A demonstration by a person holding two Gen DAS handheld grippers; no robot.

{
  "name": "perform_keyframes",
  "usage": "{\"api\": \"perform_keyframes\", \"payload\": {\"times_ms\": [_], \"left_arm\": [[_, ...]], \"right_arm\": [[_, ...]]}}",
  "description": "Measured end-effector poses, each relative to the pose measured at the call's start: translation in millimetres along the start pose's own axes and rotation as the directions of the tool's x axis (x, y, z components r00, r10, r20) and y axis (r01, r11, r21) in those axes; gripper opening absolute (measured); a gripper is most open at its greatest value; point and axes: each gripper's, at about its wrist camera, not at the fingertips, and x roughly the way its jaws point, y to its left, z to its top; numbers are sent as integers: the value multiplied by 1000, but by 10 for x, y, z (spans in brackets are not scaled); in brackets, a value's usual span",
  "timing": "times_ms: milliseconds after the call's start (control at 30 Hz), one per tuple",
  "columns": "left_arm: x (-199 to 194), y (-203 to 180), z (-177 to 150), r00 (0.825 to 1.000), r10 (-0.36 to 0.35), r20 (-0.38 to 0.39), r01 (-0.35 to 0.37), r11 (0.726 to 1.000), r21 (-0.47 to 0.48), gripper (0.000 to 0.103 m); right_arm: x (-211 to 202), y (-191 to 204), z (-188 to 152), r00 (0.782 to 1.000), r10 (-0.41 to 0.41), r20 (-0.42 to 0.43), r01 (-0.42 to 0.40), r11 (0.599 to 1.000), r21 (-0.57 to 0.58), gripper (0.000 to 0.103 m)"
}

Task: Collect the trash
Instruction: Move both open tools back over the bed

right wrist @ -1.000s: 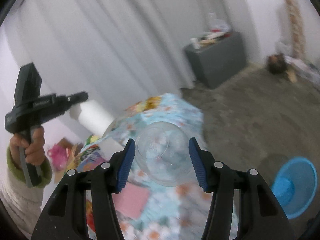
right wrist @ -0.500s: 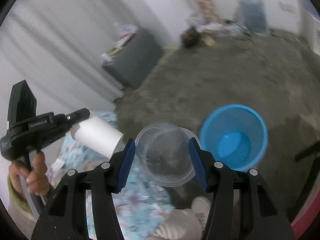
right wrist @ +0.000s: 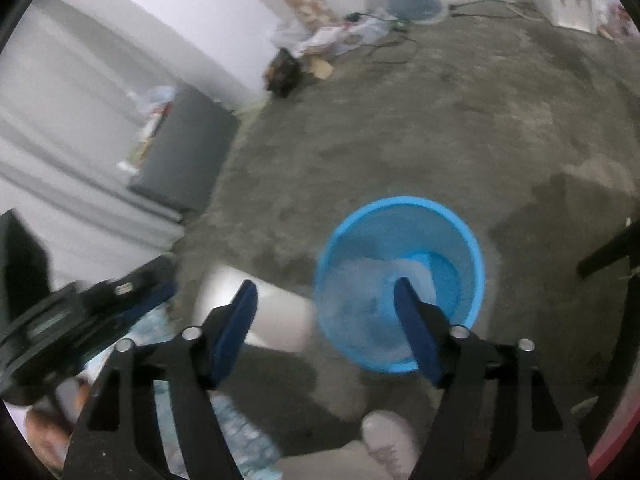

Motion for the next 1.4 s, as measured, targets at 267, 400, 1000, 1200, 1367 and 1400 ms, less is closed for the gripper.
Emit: {"api": "perform_keyframes", "payload": {"times_ms": [267,400,1000,1200,1367,1400], "left_arm": [[-272,48,-106,1000,10,30,-11,999,35,57],[-557,83,-198,998,-2,61,0,999,36,63],[-2563,897,-1078,952,139,271,-155,987,38,88],[-3348,1538,-1378,905,221,365,-206,975,-79,98],[-3915,2172,-1621,887,257,385,-191,961,-202,97],[-3996,2264,-1659,882,263,391,-186,957,-224,97]], "right_arm": [[-114,-99,-134,999,-33,15,34,998,-50,70],[-333,36,-262,996,-69,64,78,987,-138,76],[-1141,1622,-1187,929,-76,363,304,717,-628,95],[-1296,2030,-1484,943,74,325,202,649,-733,95],[-1368,2372,-1654,949,279,147,-56,608,-792,95],[-1363,2444,-1687,946,305,110,-100,597,-796,95]]}}
